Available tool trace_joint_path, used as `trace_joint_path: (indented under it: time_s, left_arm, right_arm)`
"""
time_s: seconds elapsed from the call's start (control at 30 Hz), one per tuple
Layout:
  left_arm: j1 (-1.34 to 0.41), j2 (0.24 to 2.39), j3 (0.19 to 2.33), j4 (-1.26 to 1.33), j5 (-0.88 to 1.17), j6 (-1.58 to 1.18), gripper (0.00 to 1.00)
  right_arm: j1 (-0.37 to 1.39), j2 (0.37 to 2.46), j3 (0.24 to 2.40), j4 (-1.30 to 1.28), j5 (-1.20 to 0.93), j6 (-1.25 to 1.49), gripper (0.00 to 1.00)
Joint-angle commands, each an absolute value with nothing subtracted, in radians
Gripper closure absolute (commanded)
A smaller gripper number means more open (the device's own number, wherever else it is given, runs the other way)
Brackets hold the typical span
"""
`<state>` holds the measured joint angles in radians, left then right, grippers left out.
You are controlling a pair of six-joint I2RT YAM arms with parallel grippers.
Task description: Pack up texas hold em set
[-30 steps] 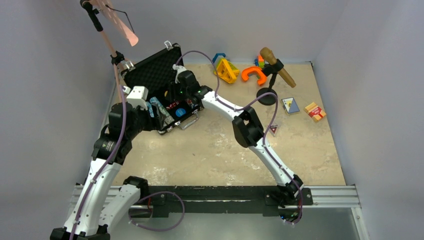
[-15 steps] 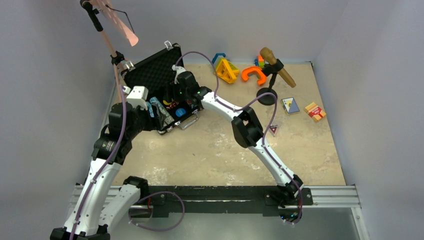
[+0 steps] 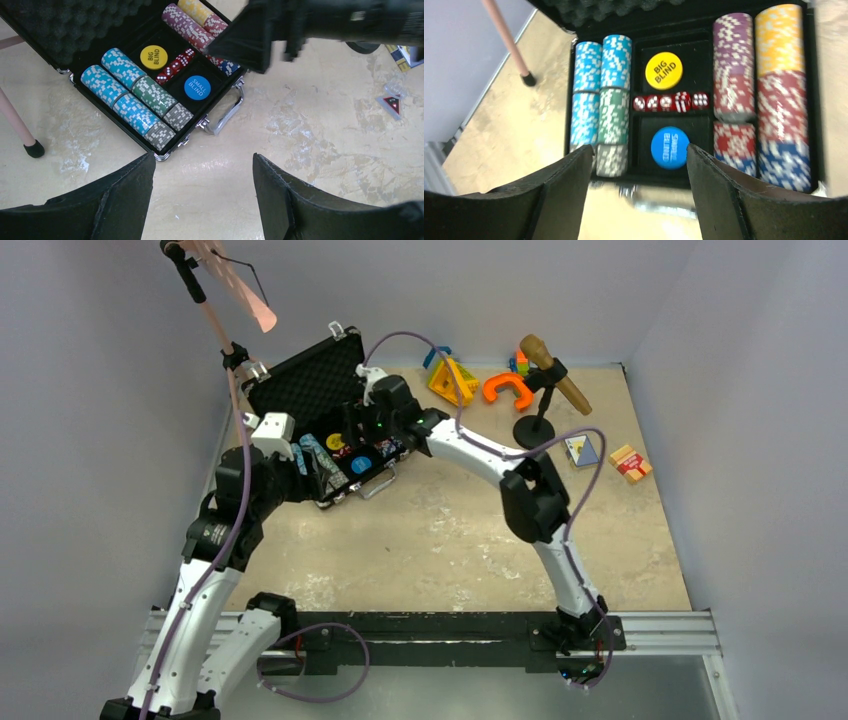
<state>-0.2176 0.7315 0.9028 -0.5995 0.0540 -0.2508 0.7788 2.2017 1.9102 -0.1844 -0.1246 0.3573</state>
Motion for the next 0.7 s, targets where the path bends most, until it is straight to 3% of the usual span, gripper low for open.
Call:
trace_joint_path:
  time_s: [0.0,0.2,0.37,0.47,0.67]
  left_arm:
    - [-0.221,0.716,0.899,-0.56,0.043,-0.258,0.25]
    - [-0.221,0.715,0.898,-0.558,0.05,-0.261,0.25]
    - [-0.221,0.713,0.898,-0.558,0.05,-0.261,0.25]
    - [-0.222,0.713,0.897,-0.558,0.051,-0.261,0.25]
    - [-0.222,0.708,0.897,-0.557,0.054,-0.261,0.25]
  right_arm:
    - [0.731,1.91,1.687,-0.153,-0.047,0.302,0.26]
    - [0.542,1.589,1.297,-0.268,-0.053,0.309,0.23]
    - [0.319,1.425,1.14,-0.372,0.057,0.25,0.17]
    - [0.183,1.37,1.058,-0.37,0.112,0.226,0.1]
    - [-0.051,1.417,0.979,-0.292,0.194,0.137,0.09]
